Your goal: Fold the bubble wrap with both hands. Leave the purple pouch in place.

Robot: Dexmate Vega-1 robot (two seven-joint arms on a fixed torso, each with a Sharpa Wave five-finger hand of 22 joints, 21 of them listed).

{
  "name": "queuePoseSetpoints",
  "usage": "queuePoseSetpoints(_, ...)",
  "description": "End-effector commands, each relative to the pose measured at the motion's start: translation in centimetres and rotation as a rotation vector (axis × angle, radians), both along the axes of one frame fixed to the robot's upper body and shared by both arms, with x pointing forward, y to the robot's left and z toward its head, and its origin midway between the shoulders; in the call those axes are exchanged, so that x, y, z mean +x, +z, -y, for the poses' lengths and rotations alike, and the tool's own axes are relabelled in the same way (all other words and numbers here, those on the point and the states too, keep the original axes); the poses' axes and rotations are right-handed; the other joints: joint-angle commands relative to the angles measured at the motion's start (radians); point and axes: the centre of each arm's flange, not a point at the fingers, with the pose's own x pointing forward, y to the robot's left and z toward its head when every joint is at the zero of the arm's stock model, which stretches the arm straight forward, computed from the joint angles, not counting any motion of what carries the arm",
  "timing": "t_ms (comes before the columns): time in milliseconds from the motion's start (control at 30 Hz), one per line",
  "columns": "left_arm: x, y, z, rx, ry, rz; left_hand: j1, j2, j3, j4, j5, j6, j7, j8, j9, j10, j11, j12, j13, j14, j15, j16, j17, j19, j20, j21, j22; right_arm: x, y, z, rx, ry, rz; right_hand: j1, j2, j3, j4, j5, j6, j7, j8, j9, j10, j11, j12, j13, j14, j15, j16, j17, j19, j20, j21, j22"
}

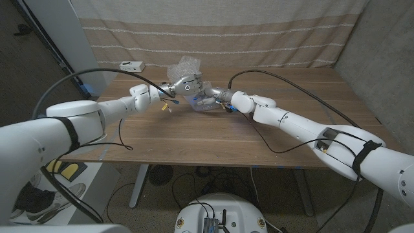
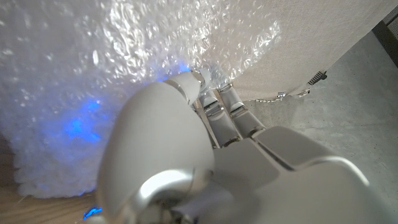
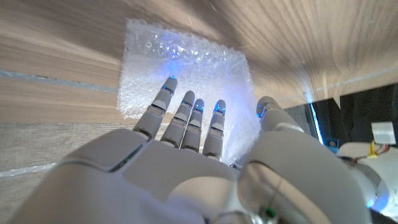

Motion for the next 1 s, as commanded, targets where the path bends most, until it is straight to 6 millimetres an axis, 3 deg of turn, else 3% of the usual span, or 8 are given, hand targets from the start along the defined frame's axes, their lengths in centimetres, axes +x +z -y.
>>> queuePoseSetpoints(33,0.0,1.2,2.3,0.064,-0.027,-0.040,-0.007,0.002,-0.005,-0.002,-0.001,0.008,0.001,-0.001,0.004,0.010,0.000,-0.006,0.003,0.009,-0.110,0.000,0.004,0.006,-0.120,0.007,0.000,0.0,-0.3,4.5,0.330,0.086,-0.020,-0.052,-0.016,-0.022,0.016,-0.001,0.005,0.009,0.002,0.004,0.004,0.006,0.005,0.002,0.007,-0.002,0.011,0.007,0.008,0.000,0.005,0.006)
queuePoseSetpoints(133,-0.2,1.4,2.9,0.078,-0.042,-0.038,-0.007,0.002,-0.006,-0.002,-0.001,0.009,-0.001,-0.002,0.004,0.012,0.000,-0.007,0.003,0.010,-0.110,-0.001,0.004,0.005,-0.122,0.008,-0.001,-0.4,-0.3,5.9,0.407,0.057,0.042,-0.043,0.000,-0.010,0.009,0.005,0.021,0.019,0.007,0.004,0.003,0.006,0.003,0.002,0.005,-0.002,0.009,0.006,-0.005,-0.001,-0.001,0.006)
queuePoseSetpoints(167,-0.3,1.5,3.1,0.083,-0.047,-0.037,-0.007,0.002,-0.006,-0.002,-0.001,0.010,-0.001,-0.002,0.004,0.013,0.000,-0.007,0.003,0.010,-0.110,-0.001,0.004,0.005,-0.122,0.008,-0.001,-0.5,-0.3,6.3,0.426,0.031,0.073,0.022,0.024,0.037,-0.043,0.008,0.030,0.018,0.009,0.004,0.004,0.006,0.001,0.001,0.005,-0.002,0.004,-0.003,-0.005,-0.001,-0.005,0.006)
queuePoseSetpoints(333,-0.6,1.7,4.2,0.093,-0.069,-0.044,-0.008,0.002,-0.007,-0.002,-0.002,0.014,-0.001,-0.001,0.004,0.014,0.000,-0.008,0.003,0.011,-0.110,-0.001,0.004,0.004,-0.123,0.010,-0.002,-1.5,-0.3,8.2,0.456,-0.145,0.240,0.085,0.044,0.096,-0.101,0.004,0.021,0.016,0.001,0.004,-0.033,-0.008,-0.013,0.000,-0.036,-0.007,-0.019,-0.011,-0.034,-0.006,-0.022,0.005)
queuePoseSetpoints(433,-0.6,1.7,4.7,0.095,-0.077,-0.053,-0.008,0.002,-0.007,-0.002,-0.002,0.013,0.000,-0.002,0.004,0.015,0.000,-0.009,0.003,0.012,-0.110,-0.002,0.004,0.004,-0.124,0.011,-0.002,-1.9,-0.3,8.7,0.454,-0.243,0.345,0.085,0.040,0.110,-0.109,-0.004,0.002,0.002,-0.006,0.004,-0.062,-0.017,-0.020,0.000,-0.079,-0.011,-0.035,-0.012,-0.083,-0.004,-0.042,0.004)
queuePoseSetpoints(533,-0.6,1.7,5.1,0.090,-0.084,-0.064,-0.008,0.002,-0.008,-0.002,-0.002,0.015,0.000,-0.003,0.004,0.016,0.000,-0.010,0.004,0.012,-0.110,-0.002,0.004,0.004,-0.124,0.013,-0.003,-2.4,-0.5,9.0,0.461,-0.325,0.455,0.092,0.050,0.120,-0.109,-0.004,0.000,-0.002,-0.007,0.005,-0.064,-0.022,-0.018,0.000,-0.085,-0.018,-0.035,-0.012,-0.093,-0.007,-0.047,0.003)
queuePoseSetpoints(900,0.3,0.6,6.9,0.040,-0.081,-0.129,-0.009,0.003,-0.010,-0.002,-0.002,0.013,0.000,-0.006,0.004,0.016,0.000,-0.014,0.003,0.013,-0.110,-0.004,0.004,0.002,-0.126,0.016,-0.004,-3.2,-0.7,9.0,0.545,-0.612,0.794,0.185,0.090,0.190,-0.140,-0.001,0.045,-0.040,0.007,0.005,-0.027,-0.070,-0.004,-0.002,-0.062,-0.063,-0.030,-0.032,-0.088,-0.029,-0.047,-0.001)
queuePoseSetpoints(1000,0.3,0.4,7.2,0.041,-0.080,-0.129,-0.010,0.004,-0.011,-0.001,-0.003,0.013,0.000,-0.007,0.004,0.017,0.001,-0.015,0.003,0.013,-0.110,-0.005,0.004,0.002,-0.126,0.018,-0.005,-3.3,-0.1,8.8,0.482,-0.672,0.834,0.224,0.064,0.202,-0.145,-0.006,0.047,-0.051,0.006,0.005,-0.025,-0.075,-0.005,-0.003,-0.072,-0.070,-0.038,-0.045,-0.127,-0.018,-0.062,-0.003)
